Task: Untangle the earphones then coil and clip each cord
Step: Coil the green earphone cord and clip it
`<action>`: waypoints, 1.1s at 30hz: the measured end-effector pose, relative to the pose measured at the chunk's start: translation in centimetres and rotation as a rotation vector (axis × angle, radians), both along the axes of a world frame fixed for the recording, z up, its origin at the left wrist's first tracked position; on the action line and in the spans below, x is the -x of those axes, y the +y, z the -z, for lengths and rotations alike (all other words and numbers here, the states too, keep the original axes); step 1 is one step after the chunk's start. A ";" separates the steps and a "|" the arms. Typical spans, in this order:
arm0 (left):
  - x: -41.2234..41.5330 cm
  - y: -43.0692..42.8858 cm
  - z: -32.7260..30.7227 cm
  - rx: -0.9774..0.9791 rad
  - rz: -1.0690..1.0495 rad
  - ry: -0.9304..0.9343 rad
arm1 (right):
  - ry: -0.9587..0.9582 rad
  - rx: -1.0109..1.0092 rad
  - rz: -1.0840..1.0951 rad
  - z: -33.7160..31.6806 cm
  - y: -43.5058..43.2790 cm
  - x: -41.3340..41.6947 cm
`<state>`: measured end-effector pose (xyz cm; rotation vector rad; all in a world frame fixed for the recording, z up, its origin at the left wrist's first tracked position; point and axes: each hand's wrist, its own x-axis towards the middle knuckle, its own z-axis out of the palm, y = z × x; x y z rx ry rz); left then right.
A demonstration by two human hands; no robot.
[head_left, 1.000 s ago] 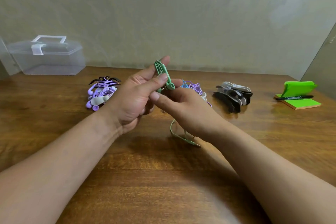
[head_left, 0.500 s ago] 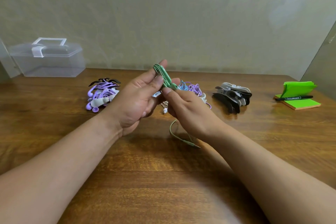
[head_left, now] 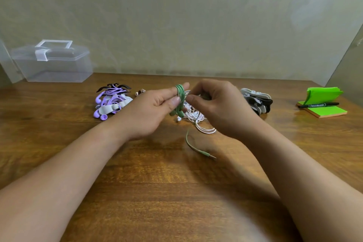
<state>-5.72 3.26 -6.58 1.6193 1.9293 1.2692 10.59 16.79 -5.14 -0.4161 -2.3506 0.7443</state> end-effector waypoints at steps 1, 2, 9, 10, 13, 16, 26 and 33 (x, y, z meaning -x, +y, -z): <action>-0.3 -0.1 -0.1 0.028 0.056 -0.011 | 0.028 0.015 0.006 -0.1 0.3 -0.1; -0.7 -0.3 -0.2 0.053 0.108 -0.019 | 0.050 0.044 -0.001 -0.3 0.6 -0.2; -1.5 -1.4 -1.1 0.136 0.325 -0.095 | 0.141 0.450 -0.337 -1.4 0.8 -0.9; -1.8 -1.6 -1.5 0.124 0.360 -0.178 | 0.141 0.540 -0.381 -1.3 0.9 -0.9; -2.5 -2.2 -2.4 0.075 0.429 -0.466 | 0.123 0.753 -0.510 -0.5 1.7 -0.5; -2.0 -1.7 -1.7 0.007 0.438 -0.608 | 0.121 0.860 -0.546 0.8 0.9 0.4; -0.4 0.1 -0.9 -0.288 -0.078 -0.612 | -0.217 0.125 -0.188 1.4 -3.0 1.3; -0.9 0.0 -0.4 -0.238 -0.112 -0.214 | -0.101 -0.127 0.060 0.6 -1.9 0.6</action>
